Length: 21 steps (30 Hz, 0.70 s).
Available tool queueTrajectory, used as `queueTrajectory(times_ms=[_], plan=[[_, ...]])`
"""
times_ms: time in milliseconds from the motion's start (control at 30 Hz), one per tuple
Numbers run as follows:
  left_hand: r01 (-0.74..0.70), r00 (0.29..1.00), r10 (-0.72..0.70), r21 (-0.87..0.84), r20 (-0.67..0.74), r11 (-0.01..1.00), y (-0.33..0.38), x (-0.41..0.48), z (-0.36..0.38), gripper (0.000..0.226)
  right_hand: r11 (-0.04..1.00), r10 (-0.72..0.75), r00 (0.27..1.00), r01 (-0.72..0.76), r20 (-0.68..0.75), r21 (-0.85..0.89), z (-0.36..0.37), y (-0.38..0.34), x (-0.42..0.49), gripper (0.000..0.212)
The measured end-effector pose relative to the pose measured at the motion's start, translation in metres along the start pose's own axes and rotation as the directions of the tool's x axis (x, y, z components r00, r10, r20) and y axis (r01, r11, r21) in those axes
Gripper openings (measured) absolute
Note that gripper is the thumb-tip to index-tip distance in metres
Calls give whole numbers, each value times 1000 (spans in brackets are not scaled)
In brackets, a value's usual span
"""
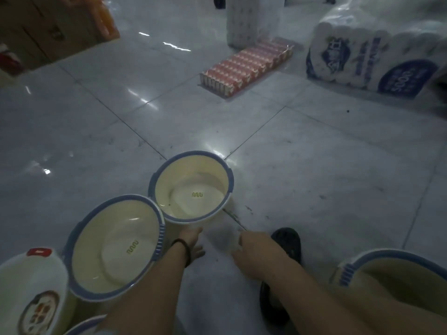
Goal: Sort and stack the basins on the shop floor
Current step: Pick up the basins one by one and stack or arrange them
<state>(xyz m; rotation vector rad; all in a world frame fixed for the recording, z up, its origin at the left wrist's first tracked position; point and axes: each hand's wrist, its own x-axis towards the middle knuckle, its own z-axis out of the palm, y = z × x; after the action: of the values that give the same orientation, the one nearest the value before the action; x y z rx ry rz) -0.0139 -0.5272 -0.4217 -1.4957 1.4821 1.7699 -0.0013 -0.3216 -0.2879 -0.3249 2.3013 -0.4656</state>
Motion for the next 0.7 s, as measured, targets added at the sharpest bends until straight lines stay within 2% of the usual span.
queueTrajectory(times_ms=[100,167,200,300,367,467,567,700], plan=[[42,994,2,-404,109,914,2,21,15,49,1000,1,999,0,33,-21,-3,1,6,43],[61,983,48,-559,177,827,12,29,22,33,998,-24,993,30,114,-54,-3,-4,8,52],[59,981,65,-598,184,800,16,32,24,33,996,-43,988,54,150,-66,-2,-7,9,54],[-10,987,108,-628,119,779,25,39,29,44,996,-70,979,78,191,-32,-2,-8,8,55],[-62,991,123,-624,56,779,30,37,33,43,997,-51,980,61,193,-49,-5,1,7,55],[-29,996,80,-661,47,750,35,26,40,42,997,-8,983,23,184,-76,-8,20,6,44],[-18,996,71,-681,50,732,37,-1,55,42,997,70,991,-71,112,-1,-13,37,0,39],[-20,981,136,-628,138,778,28,-56,85,40,970,153,986,-135,-73,203,-25,36,-20,56]])
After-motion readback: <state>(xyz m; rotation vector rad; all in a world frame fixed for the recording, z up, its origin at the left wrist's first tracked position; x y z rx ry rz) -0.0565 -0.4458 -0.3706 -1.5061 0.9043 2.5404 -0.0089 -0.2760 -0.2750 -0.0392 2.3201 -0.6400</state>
